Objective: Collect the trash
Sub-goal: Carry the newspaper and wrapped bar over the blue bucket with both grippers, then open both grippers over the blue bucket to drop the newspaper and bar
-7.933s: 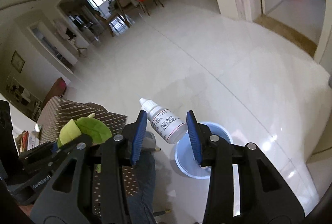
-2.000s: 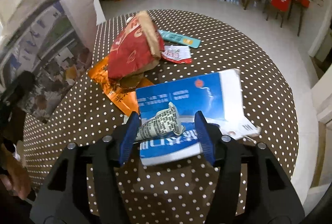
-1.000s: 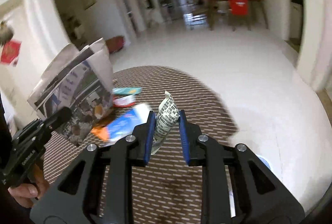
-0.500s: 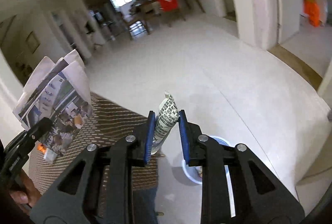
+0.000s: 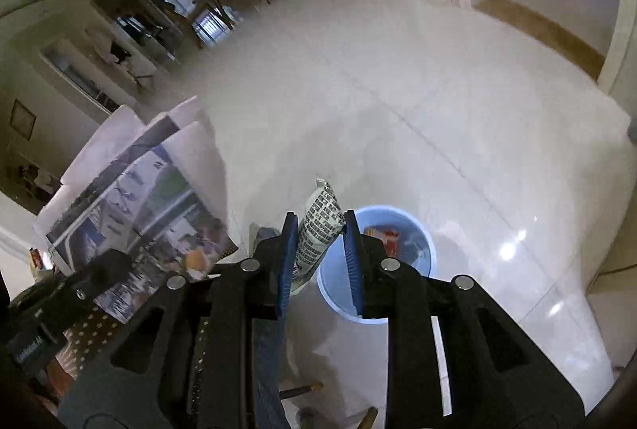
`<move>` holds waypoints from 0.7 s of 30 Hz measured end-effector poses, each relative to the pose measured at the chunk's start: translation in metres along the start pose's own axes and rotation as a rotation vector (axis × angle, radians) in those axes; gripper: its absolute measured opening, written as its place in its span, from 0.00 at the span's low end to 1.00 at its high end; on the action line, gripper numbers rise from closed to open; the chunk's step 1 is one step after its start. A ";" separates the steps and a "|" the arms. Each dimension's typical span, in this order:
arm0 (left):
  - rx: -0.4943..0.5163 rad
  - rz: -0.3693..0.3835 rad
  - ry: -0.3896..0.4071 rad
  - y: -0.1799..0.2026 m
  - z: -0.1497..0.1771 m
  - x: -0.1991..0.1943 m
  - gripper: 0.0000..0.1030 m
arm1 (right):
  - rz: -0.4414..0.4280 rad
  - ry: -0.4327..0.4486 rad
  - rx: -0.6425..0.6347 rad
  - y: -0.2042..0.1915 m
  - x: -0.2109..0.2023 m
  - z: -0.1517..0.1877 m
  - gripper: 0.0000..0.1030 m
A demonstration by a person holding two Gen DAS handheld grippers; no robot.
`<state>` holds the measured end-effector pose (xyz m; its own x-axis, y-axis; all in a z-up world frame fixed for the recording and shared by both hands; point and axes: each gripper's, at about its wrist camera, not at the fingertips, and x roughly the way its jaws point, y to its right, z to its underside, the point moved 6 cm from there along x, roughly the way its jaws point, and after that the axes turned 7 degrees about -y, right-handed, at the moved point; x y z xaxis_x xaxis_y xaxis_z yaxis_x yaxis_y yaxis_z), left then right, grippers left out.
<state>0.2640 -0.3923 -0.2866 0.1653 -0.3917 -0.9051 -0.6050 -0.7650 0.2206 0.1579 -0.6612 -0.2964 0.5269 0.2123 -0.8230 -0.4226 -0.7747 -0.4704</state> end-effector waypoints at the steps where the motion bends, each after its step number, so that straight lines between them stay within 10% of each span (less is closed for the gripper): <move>1: -0.006 0.000 -0.019 0.000 0.006 0.011 0.08 | -0.016 -0.015 0.017 0.004 0.007 0.000 0.25; 4: -0.005 0.011 -0.091 -0.003 0.005 0.036 0.23 | -0.039 -0.050 0.075 0.015 0.020 0.000 0.35; 5: -0.005 -0.001 -0.106 -0.004 0.005 0.041 0.35 | -0.040 -0.050 0.090 0.015 0.022 0.000 0.62; 7: -0.033 -0.036 -0.093 -0.011 0.003 0.043 0.87 | -0.043 -0.043 0.106 0.017 0.026 0.000 0.70; 21: -0.060 -0.098 0.008 -0.008 -0.006 0.003 0.87 | 0.036 -0.028 0.109 0.020 0.019 0.003 0.94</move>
<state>0.2737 -0.3900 -0.2889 0.2274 -0.3175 -0.9206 -0.5377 -0.8291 0.1531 0.1575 -0.6709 -0.3221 0.4897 0.2030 -0.8479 -0.5194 -0.7131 -0.4708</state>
